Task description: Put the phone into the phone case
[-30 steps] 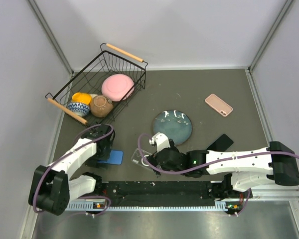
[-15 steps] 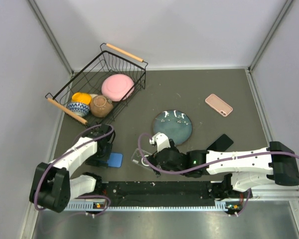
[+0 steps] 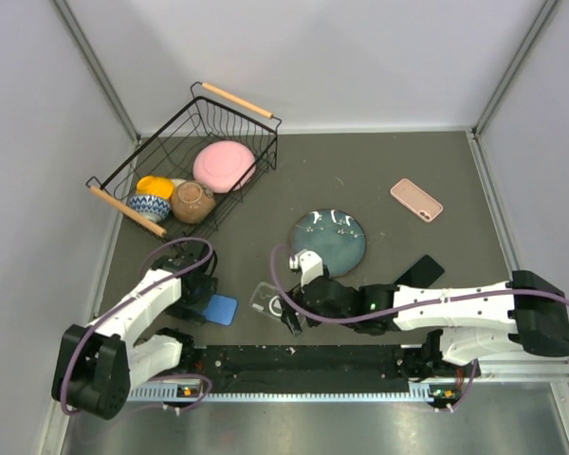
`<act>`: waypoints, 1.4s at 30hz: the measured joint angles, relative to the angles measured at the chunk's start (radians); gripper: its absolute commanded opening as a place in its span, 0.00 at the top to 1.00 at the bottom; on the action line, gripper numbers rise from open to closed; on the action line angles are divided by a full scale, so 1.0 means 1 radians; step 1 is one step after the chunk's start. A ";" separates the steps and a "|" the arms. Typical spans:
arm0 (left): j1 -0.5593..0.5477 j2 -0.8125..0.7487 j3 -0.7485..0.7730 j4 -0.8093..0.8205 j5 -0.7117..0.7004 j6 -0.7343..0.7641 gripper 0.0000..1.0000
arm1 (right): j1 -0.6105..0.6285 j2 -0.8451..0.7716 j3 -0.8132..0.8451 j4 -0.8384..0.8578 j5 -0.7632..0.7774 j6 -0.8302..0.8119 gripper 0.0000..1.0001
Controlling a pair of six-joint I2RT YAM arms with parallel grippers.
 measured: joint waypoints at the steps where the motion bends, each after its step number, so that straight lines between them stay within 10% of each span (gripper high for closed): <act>1: 0.000 0.000 0.000 0.002 0.010 0.020 0.65 | -0.020 -0.006 -0.024 0.032 -0.031 0.005 0.09; 17: -0.001 -0.137 -0.071 0.175 0.175 0.304 0.87 | -0.175 0.212 -0.019 0.345 -0.411 0.032 0.18; 34: -0.005 -0.308 -0.160 0.259 0.307 0.424 0.89 | -0.208 0.519 0.150 0.450 -0.604 0.049 0.44; 42: -0.006 -0.375 -0.187 0.269 0.342 0.443 0.77 | -0.213 0.558 0.174 0.450 -0.606 0.067 0.93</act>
